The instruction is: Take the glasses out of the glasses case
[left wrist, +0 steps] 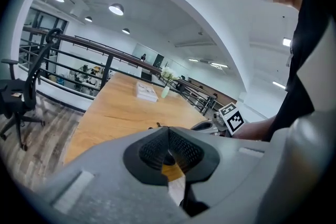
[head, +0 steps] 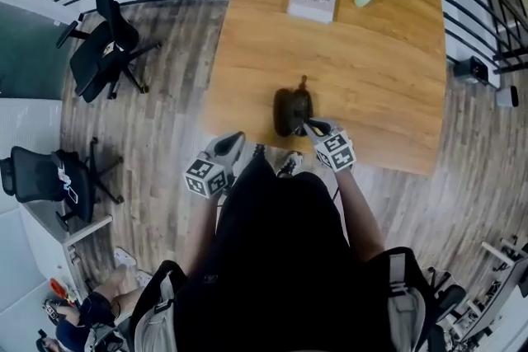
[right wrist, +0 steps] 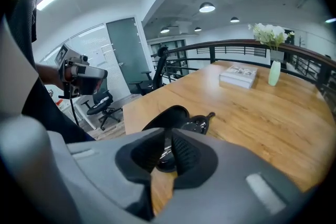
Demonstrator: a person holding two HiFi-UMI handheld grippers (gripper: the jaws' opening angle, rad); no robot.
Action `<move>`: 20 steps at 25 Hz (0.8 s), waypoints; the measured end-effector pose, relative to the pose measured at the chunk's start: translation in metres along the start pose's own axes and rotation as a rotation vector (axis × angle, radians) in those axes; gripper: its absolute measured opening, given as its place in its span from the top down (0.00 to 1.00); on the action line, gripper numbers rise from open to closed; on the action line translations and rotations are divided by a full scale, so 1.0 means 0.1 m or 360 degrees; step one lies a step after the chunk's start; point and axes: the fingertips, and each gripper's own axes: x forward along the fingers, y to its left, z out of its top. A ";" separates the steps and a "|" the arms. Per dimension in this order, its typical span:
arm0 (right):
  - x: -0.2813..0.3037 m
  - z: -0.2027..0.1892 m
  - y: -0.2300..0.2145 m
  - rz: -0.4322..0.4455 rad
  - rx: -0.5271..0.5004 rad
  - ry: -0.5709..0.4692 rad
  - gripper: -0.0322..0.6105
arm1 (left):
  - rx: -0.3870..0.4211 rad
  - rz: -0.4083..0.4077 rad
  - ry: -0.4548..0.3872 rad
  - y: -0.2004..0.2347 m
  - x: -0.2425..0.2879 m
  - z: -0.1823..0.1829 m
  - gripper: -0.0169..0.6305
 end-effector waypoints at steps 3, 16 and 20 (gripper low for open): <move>0.02 -0.04 -0.04 -0.0052 0.0083 0.0030 0.86 | 0.0022 -0.0089 0.0040 0.06 0.14 0.07 0.96; 0.37 -0.03 -0.22 -0.0357 0.0394 0.0162 0.79 | 0.0108 -0.0340 0.0100 0.63 0.38 0.46 0.96; 0.50 -0.04 -0.27 -0.0490 0.0517 0.0170 0.79 | 0.0151 -0.0402 0.0132 0.86 0.38 0.53 0.96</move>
